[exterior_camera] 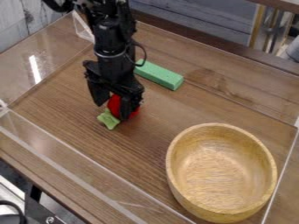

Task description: Move the red fruit to the right

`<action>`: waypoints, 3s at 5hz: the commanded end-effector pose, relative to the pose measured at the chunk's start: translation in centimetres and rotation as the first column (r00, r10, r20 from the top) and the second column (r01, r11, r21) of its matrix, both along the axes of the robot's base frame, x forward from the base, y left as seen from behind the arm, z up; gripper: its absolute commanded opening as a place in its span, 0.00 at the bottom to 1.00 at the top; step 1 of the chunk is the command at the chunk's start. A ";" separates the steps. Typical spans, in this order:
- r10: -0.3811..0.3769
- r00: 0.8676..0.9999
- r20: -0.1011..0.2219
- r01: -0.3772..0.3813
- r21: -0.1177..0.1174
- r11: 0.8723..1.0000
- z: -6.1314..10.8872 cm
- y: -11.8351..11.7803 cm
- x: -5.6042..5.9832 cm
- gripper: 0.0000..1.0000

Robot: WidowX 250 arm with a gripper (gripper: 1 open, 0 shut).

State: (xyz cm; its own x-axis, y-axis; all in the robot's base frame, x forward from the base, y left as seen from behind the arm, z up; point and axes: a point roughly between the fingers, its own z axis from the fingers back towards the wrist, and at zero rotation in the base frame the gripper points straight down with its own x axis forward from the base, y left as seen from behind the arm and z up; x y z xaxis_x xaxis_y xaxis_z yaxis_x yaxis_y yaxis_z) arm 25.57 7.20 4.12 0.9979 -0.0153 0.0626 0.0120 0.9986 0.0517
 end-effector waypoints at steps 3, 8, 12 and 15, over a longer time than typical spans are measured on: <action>-0.008 0.998 0.063 0.007 0.022 1.000 1.0 -1.6 1.7 1.00; 0.143 0.986 0.080 -0.144 0.004 0.990 1.2 -3.5 1.2 1.00; 0.230 0.971 0.067 -0.232 0.023 0.972 -0.4 -1.1 3.3 0.00; 0.384 0.916 0.116 -0.388 0.020 0.921 4.1 -0.3 3.0 0.00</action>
